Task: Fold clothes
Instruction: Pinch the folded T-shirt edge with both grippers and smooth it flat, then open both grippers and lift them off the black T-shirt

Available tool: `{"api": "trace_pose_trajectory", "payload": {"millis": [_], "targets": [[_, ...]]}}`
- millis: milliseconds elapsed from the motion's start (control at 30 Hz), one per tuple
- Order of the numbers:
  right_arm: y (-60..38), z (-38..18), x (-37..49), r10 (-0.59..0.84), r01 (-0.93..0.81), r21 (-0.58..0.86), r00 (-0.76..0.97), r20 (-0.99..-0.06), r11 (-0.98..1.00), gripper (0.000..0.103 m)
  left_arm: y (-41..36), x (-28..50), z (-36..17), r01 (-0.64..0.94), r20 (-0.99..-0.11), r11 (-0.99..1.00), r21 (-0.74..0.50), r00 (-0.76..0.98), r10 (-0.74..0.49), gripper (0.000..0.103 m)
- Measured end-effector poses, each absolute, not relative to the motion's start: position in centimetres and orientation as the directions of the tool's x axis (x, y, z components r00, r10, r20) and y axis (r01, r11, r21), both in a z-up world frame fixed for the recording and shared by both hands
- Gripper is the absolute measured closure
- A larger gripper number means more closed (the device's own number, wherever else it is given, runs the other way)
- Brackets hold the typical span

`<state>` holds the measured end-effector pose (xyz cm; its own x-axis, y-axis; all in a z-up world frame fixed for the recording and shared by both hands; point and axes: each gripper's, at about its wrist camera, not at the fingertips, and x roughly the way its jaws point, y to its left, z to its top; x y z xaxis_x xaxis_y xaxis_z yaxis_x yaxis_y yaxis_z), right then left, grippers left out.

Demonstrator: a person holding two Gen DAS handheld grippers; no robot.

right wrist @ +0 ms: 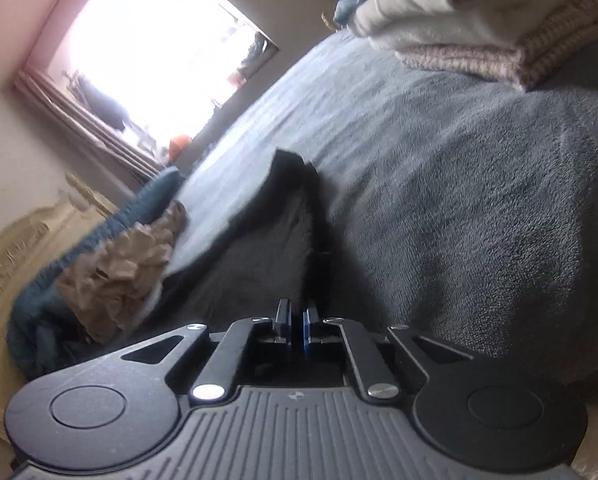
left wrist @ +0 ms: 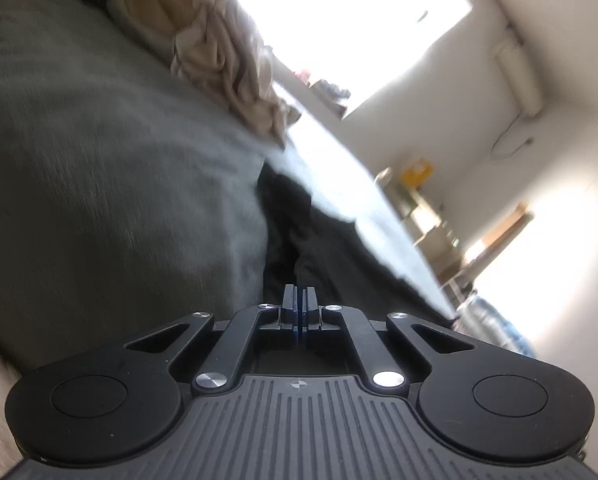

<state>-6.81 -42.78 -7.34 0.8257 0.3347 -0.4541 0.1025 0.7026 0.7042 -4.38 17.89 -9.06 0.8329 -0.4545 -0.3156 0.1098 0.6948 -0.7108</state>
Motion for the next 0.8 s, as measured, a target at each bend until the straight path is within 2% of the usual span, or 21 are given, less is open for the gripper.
{"api": "trace_pose_trajectory", "payload": {"millis": [233, 367, 433, 533, 600, 667, 800], "targets": [[-43.4, -8.0, -7.5, 0.330, 0.140, 0.728, 0.823, -0.462, 0.671, 0.098, 18.8, -4.3, -9.9, 0.099, -0.343, 0.704, -0.703, 0.821, -0.457, 0.103], [-43.6, -9.0, -7.5, 0.303, 0.186, 0.697, 0.802, -0.515, 0.692, 0.098, 18.6, -4.0, -10.5, 0.084, -0.392, 0.752, -0.654, 0.812, -0.432, 0.103], [-43.8, -8.3, -7.4, 0.313, 0.164, 0.712, 0.815, -0.488, 0.683, 0.098, 18.9, -3.7, -9.2, 0.118, -0.344, 0.737, -0.665, 0.828, -0.443, 0.103], [-44.0, -6.7, -7.4, 0.324, 0.118, 0.731, 0.841, -0.433, 0.672, 0.098, 18.6, -3.7, -5.6, 0.233, -0.244, 0.753, -0.615, 0.852, -0.463, 0.103], [-44.1, -6.1, -7.4, 0.320, 0.107, 0.720, 0.844, -0.430, 0.686, 0.098, 18.4, -3.8, -4.5, 0.282, -0.220, 0.767, -0.577, 0.850, -0.478, 0.103], [-44.2, -6.3, -7.4, 0.315, 0.115, 0.704, 0.836, -0.450, 0.701, 0.098, 18.5, -3.7, -5.8, 0.253, -0.268, 0.770, -0.585, 0.836, -0.478, 0.103], [-44.0, -10.2, -7.4, 0.312, 0.197, 0.683, 0.778, -0.545, 0.703, 0.098, 18.7, -3.7, -11.3, 0.129, -0.424, 0.780, -0.612, 0.779, -0.462, 0.103]]}}
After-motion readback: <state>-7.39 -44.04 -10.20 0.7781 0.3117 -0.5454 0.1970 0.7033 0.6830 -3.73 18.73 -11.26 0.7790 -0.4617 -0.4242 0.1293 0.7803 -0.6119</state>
